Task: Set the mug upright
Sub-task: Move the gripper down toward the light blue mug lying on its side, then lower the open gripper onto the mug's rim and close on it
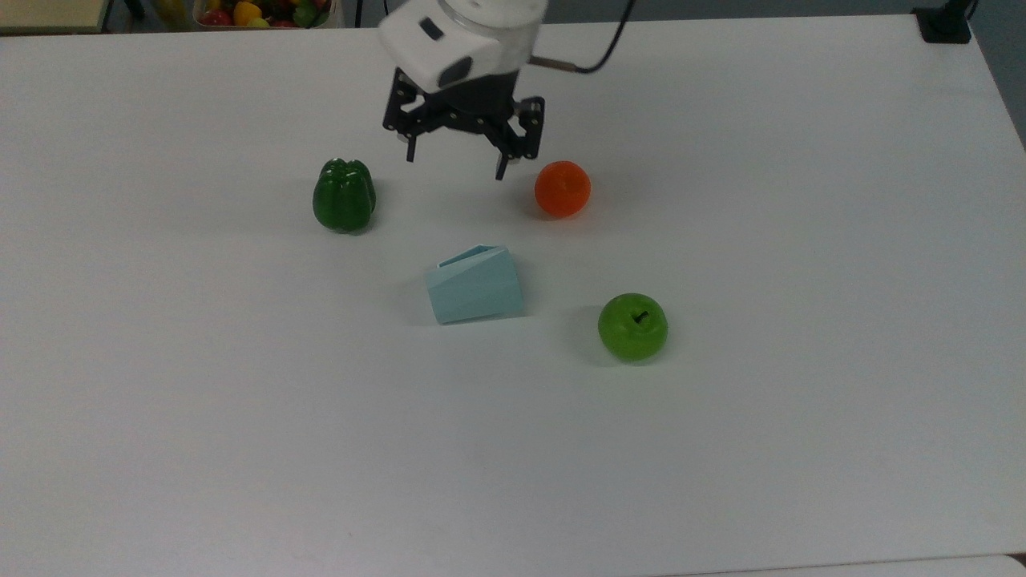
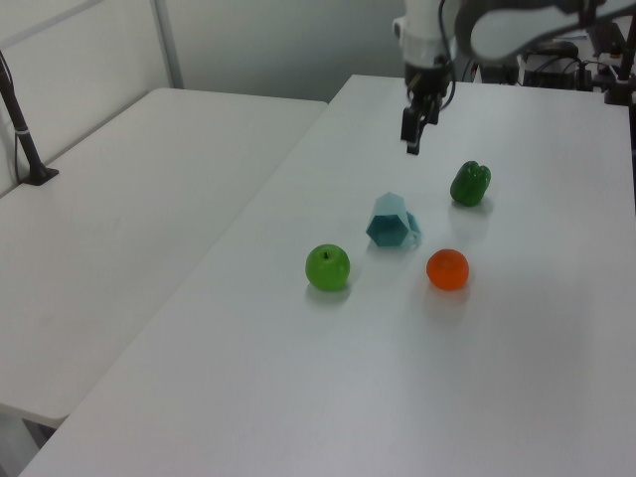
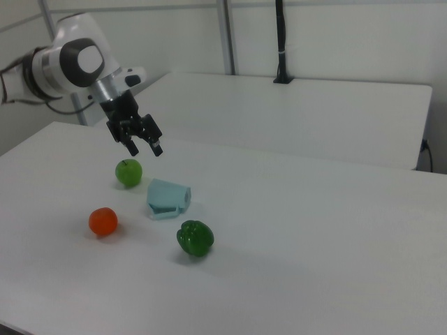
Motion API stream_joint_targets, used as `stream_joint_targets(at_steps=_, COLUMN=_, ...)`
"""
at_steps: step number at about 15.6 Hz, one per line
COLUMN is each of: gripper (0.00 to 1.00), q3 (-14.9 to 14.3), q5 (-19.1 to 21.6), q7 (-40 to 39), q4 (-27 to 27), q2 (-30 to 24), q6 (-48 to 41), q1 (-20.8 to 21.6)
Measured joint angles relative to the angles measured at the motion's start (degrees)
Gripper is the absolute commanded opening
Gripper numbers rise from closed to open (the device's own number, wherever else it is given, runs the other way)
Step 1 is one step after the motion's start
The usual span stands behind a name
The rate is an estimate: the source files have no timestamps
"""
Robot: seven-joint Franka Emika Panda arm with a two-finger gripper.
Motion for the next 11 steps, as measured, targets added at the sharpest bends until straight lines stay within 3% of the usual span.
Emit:
stream_joint_targets(at_steps=2, gripper=1.0, q3=0.3, q5=-9.3, q7=6.7, q4=0.9, q2=4.0, q6=0.2, q1=3.3)
stream_joint_targets(at_steps=4, gripper=1.0, q3=0.6, q5=-14.8, q7=10.9, q4=1.3, q2=7.7, q6=2.2, q1=5.3)
stream_joint_targets(at_steps=8, gripper=1.0, q3=0.7, q5=-20.3, q7=11.8, q4=1.6, q2=12.3, q6=3.9, q1=5.9)
stream_joint_targets(at_steps=11, gripper=1.0, q3=1.0, q5=-21.2, q7=11.6, q4=1.7, q2=13.6, q6=5.6, q1=6.2)
